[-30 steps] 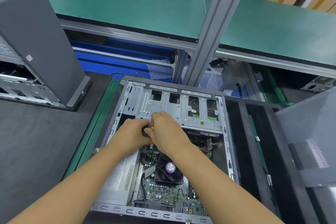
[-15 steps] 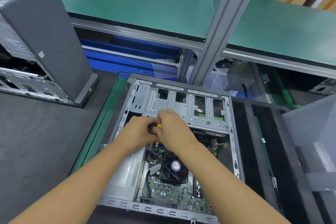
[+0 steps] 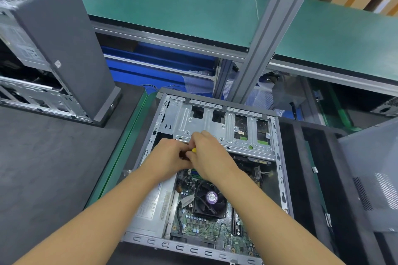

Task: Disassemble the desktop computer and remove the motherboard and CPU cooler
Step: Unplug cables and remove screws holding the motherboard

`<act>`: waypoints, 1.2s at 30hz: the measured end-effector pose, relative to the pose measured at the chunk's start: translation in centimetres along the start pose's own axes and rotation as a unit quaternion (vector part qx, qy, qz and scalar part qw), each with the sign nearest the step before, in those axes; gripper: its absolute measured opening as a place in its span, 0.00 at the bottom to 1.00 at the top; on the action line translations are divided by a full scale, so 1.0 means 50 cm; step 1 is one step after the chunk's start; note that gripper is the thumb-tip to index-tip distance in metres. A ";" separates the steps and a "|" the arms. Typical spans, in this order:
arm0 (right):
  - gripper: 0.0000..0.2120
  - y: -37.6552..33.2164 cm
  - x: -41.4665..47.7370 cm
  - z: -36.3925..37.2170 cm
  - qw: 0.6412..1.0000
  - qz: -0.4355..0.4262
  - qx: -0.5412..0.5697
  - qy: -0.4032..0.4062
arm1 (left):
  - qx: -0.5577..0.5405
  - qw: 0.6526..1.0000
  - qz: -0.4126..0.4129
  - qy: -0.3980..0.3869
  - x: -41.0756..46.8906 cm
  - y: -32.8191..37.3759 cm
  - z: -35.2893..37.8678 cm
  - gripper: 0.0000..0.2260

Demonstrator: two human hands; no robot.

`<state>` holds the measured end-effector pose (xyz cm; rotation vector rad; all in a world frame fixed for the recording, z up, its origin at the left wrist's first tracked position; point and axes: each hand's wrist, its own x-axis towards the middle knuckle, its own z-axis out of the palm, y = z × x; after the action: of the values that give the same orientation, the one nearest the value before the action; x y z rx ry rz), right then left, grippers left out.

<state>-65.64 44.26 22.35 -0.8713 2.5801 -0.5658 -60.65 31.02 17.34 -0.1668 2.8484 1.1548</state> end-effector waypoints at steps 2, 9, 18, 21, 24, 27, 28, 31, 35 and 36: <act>0.08 0.003 0.000 -0.003 1.000 -0.014 -0.011 -0.008 | -0.013 1.000 0.000 -0.013 -0.001 -0.005 -0.001 0.06; 0.13 0.013 -0.004 -0.003 0.999 -0.005 0.023 -0.032 | -0.043 0.999 -0.009 -0.005 0.002 -0.003 -0.004 0.07; 0.14 0.016 -0.004 0.017 0.997 0.013 0.037 0.066 | 0.012 1.000 -0.017 0.020 0.002 -0.003 0.002 0.07; 0.13 0.016 -0.005 0.019 0.998 0.013 -0.003 0.068 | 0.016 0.999 -0.031 0.027 0.004 -0.005 0.006 0.05; 0.07 0.009 -0.005 0.015 0.999 -0.010 0.013 0.048 | 0.007 0.999 -0.034 0.022 0.005 -0.007 0.007 0.04; 0.04 0.007 -0.002 0.006 0.999 -0.020 0.023 0.020 | -0.002 1.000 -0.018 0.005 0.004 -0.010 0.004 0.03; 0.04 0.008 -0.002 0.004 0.999 -0.020 0.023 0.013 | -0.003 1.000 -0.018 0.003 0.005 -0.012 0.003 0.02; 0.05 0.011 -0.004 0.004 0.999 -0.009 0.036 0.004 | 0.001 1.000 -0.024 0.007 0.009 -0.012 0.003 0.04; 0.12 0.012 -0.002 0.014 0.999 0.004 0.030 0.015 | -0.002 0.999 -0.040 0.014 0.008 -0.006 0.009 0.06; 0.12 0.012 -0.001 0.016 1.000 0.005 0.018 0.013 | -0.005 0.999 -0.037 0.015 0.007 -0.006 0.009 0.06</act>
<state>-65.52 44.54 21.38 -0.8442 2.5871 -0.6224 -60.95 31.08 16.79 -0.2903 2.8352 1.1630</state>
